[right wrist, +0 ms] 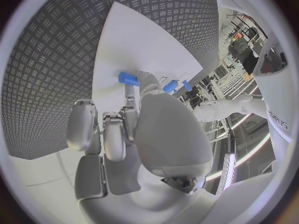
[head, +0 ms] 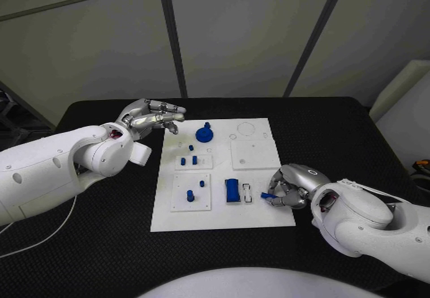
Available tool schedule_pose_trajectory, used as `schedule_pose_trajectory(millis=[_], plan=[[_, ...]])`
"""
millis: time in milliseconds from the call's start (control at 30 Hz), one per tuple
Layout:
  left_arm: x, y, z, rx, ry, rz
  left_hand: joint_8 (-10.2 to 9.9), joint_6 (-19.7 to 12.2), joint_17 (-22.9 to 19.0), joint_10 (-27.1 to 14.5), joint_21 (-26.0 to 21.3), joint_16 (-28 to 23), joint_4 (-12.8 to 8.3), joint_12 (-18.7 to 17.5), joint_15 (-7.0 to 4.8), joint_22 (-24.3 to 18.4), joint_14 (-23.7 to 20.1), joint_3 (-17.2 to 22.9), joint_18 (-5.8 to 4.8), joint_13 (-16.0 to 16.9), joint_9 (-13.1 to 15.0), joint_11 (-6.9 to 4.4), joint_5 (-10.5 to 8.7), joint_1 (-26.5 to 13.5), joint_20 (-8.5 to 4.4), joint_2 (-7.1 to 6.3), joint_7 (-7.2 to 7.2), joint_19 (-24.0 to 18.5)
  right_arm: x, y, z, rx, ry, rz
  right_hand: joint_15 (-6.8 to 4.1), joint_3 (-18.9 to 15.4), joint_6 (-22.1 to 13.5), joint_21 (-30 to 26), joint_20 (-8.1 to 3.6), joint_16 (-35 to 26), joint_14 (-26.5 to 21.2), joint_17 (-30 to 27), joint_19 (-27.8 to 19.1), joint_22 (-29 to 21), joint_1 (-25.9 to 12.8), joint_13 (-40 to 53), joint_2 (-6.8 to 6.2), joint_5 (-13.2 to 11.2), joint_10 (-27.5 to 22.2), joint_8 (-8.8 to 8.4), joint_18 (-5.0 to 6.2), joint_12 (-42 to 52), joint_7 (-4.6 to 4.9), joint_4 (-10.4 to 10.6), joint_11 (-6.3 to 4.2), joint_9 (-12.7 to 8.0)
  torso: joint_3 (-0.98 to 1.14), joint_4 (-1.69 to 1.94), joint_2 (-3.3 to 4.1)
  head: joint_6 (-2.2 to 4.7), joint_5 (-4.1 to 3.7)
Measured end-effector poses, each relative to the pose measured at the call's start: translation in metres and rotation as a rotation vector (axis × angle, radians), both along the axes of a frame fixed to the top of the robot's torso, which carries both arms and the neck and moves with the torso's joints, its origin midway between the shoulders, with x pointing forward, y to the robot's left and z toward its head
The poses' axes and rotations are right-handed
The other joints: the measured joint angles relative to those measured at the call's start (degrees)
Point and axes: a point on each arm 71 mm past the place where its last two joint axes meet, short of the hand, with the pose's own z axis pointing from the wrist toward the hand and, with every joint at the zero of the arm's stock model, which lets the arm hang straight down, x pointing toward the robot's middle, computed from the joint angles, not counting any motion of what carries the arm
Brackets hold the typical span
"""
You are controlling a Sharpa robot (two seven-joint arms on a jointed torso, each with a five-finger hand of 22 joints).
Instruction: Assemble the parts on the task board
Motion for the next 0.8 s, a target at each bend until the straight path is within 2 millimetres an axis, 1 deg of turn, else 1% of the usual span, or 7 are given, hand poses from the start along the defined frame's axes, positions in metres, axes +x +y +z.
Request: schedule_pose_trajectory(millis=[100, 300, 633, 667, 700, 767, 800], plan=[[0.0, 0.001, 0.0, 0.001, 0.0, 0.001, 0.0, 0.0, 0.0, 0.0, 0.0, 0.0, 0.0, 0.0, 0.0, 0.0, 0.0, 0.0, 0.0, 0.0, 0.0, 0.0, 0.0, 0.0, 0.0, 0.0, 0.0, 0.0, 0.001, 0.002, 0.005, 0.034, -0.005, -0.009, 0.0, 1.0, 0.0, 0.0, 0.0, 0.0, 0.0, 0.0, 0.0, 0.08, 0.0, 0.03, 0.0, 1.07, 0.0, 0.02, 0.0, 0.0, 0.0, 0.24, 0.0, 0.01, 0.0, 0.04, 0.0, -0.07, -0.02], [0.0, 0.002, 0.0, 0.001, 0.0, 0.002, 0.0, 0.0, 0.0, 0.0, 0.0, 0.0, 0.0, 0.0, 0.0, 0.0, 0.0, 0.0, 0.0, 0.0, 0.0, 0.0, 0.0, 0.0, 0.0, 0.0, 0.0, 0.0, 0.005, 0.007, 0.014, 0.105, -0.016, -0.029, 0.0, 1.73, 0.0, 0.26, -0.2, 0.23, 0.0, 0.0, 0.2, 0.28, 0.0, 0.12, 0.0, 1.44, 0.1, 0.02, 0.0, 0.0, 0.0, 0.95, -0.1, 0.01, -0.01, 0.09, 0.03, -0.1, 0.06], [-0.001, 0.001, 0.0, 0.001, 0.0, 0.0, 0.0, 0.0, 0.0, 0.0, 0.0, 0.0, 0.0, 0.0, 0.0, -0.01, 0.0, 0.0, 0.0, 0.0, 0.0, 0.0, 0.0, 0.0, 0.0, 0.0, 0.0, 0.0, 0.008, 0.016, 0.014, 0.183, 0.023, -0.052, 0.0, 2.44, 0.0, 0.26, -0.2, 0.22, 0.0, 0.0, 0.2, 0.44, -0.06, 0.14, -0.03, 1.43, 0.11, 0.02, 0.0, 0.22, 0.0, 1.66, -0.1, 0.0, -0.02, 0.07, 0.03, -0.01, 0.2], [-0.001, 0.001, 0.0, 0.001, 0.0, 0.0, 0.0, 0.0, 0.0, 0.0, 0.0, 0.0, 0.0, 0.0, 0.0, -0.01, 0.0, 0.0, 0.0, 0.0, 0.0, 0.0, 0.0, 0.0, 0.0, 0.0, 0.0, 0.0, 0.008, 0.016, 0.013, 0.187, 0.029, -0.054, 0.0, 2.45, 0.0, 0.26, -0.2, 0.22, 0.0, 0.0, 0.2, 0.47, -0.5, 0.1, -0.25, 1.44, 0.13, 0.02, 0.0, 0.21, 0.0, 1.68, -0.12, 0.0, -0.03, 0.06, 0.03, 0.01, 0.16], [-0.001, 0.001, 0.0, 0.0, 0.0, 0.0, 0.0, 0.0, 0.0, 0.0, 0.0, 0.0, 0.0, 0.0, 0.0, -0.01, 0.0, 0.0, 0.0, 0.0, 0.0, 0.0, 0.0, 0.0, 0.0, 0.0, 0.0, 0.0, 0.009, 0.017, 0.012, 0.19, 0.036, -0.057, -0.01, 3.37, 0.0, 0.26, -0.2, 0.22, 0.0, 0.0, 0.2, 0.48, -1.45, 0.05, -0.46, 1.43, 0.44, 0.02, 0.0, 0.21, 0.0, 2.74, -0.44, 0.0, -0.04, 0.06, 0.03, 0.03, 0.13], [-0.001, 0.001, 0.0, 0.0, 0.0, -0.001, 0.0, 0.0, 0.0, 0.0, 0.0, 0.0, 0.0, 0.0, 0.0, -0.01, 0.0, 0.0, -0.01, 0.0, 0.0, 0.0, 0.0, 0.0, 0.0, 0.0, 0.0, 0.0, 0.011, 0.02, 0.009, 0.194, 0.056, -0.058, -0.02, 3.65, 0.01, 0.26, -0.2, 0.22, -0.01, 0.0, 0.2, 0.48, -2.64, 0.03, -0.57, 0.78, 0.63, 0.03, 0.0, 0.21, 0.0, 3.56, -0.62, 0.01, -0.07, 0.06, 0.03, 0.04, 0.07], [-0.001, 0.001, 0.0, 0.0, 0.0, -0.001, 0.0, 0.0, 0.01, 0.0, 0.0, 0.0, 0.0, 0.0, 0.0, -0.01, 0.0, 0.0, 0.0, 0.0, 0.0, 0.0, 0.0, 0.0, 0.0, 0.0, 0.0, 0.0, 0.012, 0.021, 0.008, 0.194, 0.067, -0.058, -0.02, 3.76, 0.0, 0.32, -0.2, 0.36, -0.01, 0.0, 0.2, 0.57, -3.24, 0.05, -0.57, 0.36, 0.75, 0.6, 0.0, 0.31, 0.0, 3.76, -0.69, 0.01, -0.07, 0.06, 0.03, 0.04, 0.05]])
